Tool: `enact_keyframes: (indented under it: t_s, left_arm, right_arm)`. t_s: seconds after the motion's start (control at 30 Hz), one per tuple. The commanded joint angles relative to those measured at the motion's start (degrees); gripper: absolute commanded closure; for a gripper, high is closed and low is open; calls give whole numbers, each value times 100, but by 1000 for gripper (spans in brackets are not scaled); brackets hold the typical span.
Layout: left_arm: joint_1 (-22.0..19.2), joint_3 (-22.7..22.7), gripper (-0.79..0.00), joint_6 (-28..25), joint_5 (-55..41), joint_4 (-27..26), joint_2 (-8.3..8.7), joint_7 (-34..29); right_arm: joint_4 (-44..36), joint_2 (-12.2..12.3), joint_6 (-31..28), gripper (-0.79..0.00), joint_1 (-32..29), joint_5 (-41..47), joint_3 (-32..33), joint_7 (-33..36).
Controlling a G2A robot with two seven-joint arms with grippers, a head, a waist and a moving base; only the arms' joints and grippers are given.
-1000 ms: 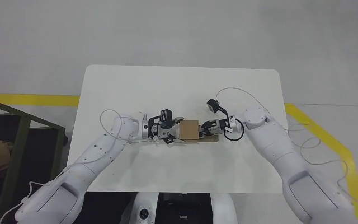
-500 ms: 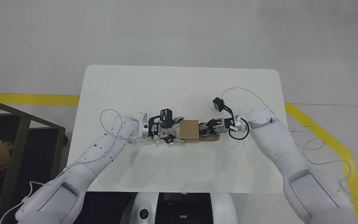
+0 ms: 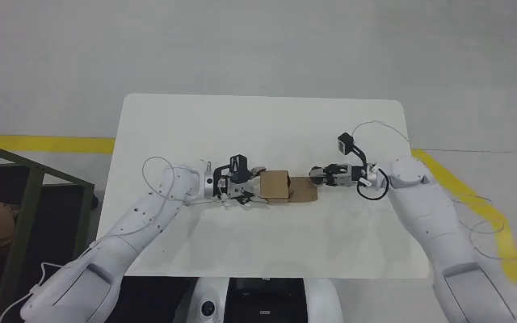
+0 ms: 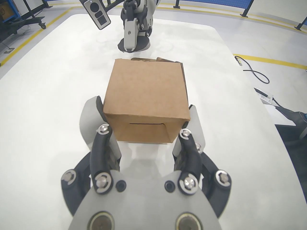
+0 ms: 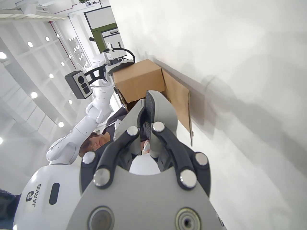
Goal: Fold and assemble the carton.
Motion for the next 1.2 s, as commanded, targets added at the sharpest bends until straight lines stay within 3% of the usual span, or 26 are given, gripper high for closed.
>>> enact_keyframes:
  t_s: [0.0,0.23,0.43,0.73,1.17]
  left_arm:
    - [10,-21,-533,-3,-1,-25,9,-1]
    - [70,-225,-563,-5,-102,-246,75,88]
    - [172,-403,-585,-153,-360,-428,126,158]
    - [216,-374,-591,-197,-436,-619,113,-5]
    - [81,-331,-603,-82,-224,-391,92,-156]
  right_arm:
    - [-342,118,114,0,-201,-59,251,-55]
    - [-1381,536,932,0,-1040,-672,1136,-371]
    - [-1705,589,1337,0,-1424,-624,1153,-301]
    - [-1511,458,918,0,-1142,-124,813,-138]
    - [-1456,431,734,0,-1021,41,695,-41]
